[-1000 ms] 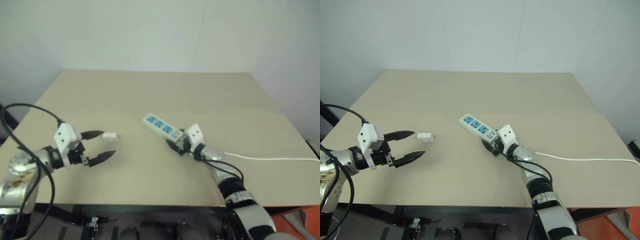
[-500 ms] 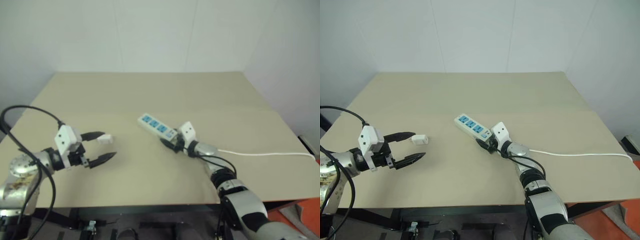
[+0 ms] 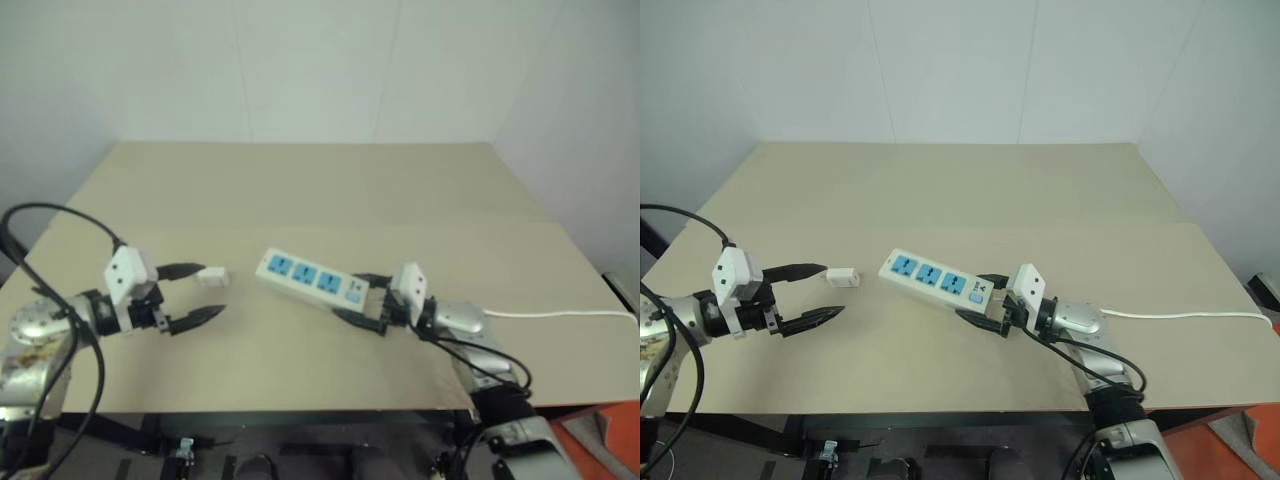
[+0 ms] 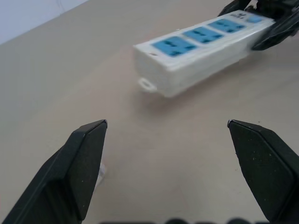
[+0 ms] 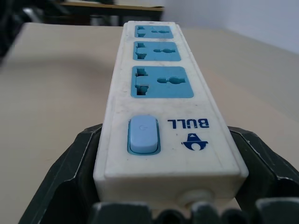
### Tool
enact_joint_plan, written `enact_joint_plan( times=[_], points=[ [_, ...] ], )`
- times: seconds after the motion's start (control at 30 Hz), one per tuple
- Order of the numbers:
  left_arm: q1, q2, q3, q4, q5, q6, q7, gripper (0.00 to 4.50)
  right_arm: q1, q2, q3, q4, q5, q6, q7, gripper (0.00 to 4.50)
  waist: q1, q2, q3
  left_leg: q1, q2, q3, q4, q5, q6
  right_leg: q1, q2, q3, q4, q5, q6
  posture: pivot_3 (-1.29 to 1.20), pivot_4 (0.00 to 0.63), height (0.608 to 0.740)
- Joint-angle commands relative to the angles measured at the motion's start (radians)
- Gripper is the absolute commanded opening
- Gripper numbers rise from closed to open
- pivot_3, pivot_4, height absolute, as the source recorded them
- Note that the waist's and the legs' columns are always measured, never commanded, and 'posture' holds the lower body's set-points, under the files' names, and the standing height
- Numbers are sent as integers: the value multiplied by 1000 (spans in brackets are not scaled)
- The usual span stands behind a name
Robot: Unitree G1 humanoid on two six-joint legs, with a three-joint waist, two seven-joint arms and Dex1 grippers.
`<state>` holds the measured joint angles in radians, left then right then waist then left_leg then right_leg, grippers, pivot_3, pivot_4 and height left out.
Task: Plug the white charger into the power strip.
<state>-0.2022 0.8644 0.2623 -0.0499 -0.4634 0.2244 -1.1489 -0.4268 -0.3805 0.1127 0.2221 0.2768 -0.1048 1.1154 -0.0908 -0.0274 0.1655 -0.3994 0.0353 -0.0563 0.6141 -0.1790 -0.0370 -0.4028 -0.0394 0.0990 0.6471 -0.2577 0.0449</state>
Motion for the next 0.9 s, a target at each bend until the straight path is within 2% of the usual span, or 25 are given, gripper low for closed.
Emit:
enact_joint_plan(
  times=[0.03, 0.17, 0.23, 0.4, 0.47, 0.57, 0.67, 0.77, 0.9],
  points=[
    [-70, 38, -38, 46, 32, -24, -45, 4500, -10, -11, 23, 11, 18, -28, 81, 3437, -1, 0, 0, 1, 0, 0, 0, 0, 0, 0, 0, 0, 0, 0, 0, 0, 150, 740],
    [-200, 85, -150, 128, 108, 38, -78, 4500, -37, 10, 53, 129, -27, -100, 115, 3437, 0, 0, 0, 0, 0, 0, 1, 0, 0, 0, 1, 0, 0, 0, 0, 0, 150, 740],
    [-317, 100, -240, 222, 192, 22, -118, 4500, -56, 34, 63, 190, -47, -132, 114, 3437, 0, 0, 0, 0, 0, 0, 1, 0, 0, 0, 1, 1, 0, 0, 0, 0, 150, 740],
    [-596, 88, -405, 497, 335, -96, -279, 4500, -86, 66, 75, 265, -76, -168, 114, 3437, -5, 0, 0, -3, 0, 0, 1, 1, 0, -2, 2, 1, 0, 0, 0, 0, 150, 740],
    [-728, 80, -494, 638, 429, -200, -375, 4500, -92, 70, 75, 278, -80, -166, 114, 3437, -4, 0, 0, -4, 0, -1, 1, 1, 0, -2, 2, 1, 1, 0, -1, 0, 150, 740],
    [-917, 36, -616, 872, 593, -355, -405, 4500, -98, 73, 77, 292, -86, -163, 117, 3437, -2, -1, 0, -5, -1, -1, 1, 0, 0, -2, 2, 0, 0, 0, 0, 0, 150, 740],
    [-1058, -25, -687, 1068, 702, -439, -404, 4500, -102, 79, 80, 299, -93, -167, 114, 3437, -3, -1, 1, -5, -1, -1, 1, 0, 0, -2, 2, 0, 0, 0, 0, 0, 150, 740],
    [-1147, -87, -752, 1198, 807, -489, -371, 4500, -95, 83, 75, 287, -89, -158, 105, 3437, -7, -1, 1, -5, -1, -1, 2, 0, 1, -2, 2, 0, 0, 0, 0, 0, 150, 740],
    [-1193, -156, -812, 1284, 903, -520, -365, 4500, -83, 84, 70, 270, -87, -148, 92, 3437, -8, -1, 1, -5, -1, -2, 1, 0, 1, -2, 2, 0, 1, 0, 0, 0, 150, 740]
  ],
)
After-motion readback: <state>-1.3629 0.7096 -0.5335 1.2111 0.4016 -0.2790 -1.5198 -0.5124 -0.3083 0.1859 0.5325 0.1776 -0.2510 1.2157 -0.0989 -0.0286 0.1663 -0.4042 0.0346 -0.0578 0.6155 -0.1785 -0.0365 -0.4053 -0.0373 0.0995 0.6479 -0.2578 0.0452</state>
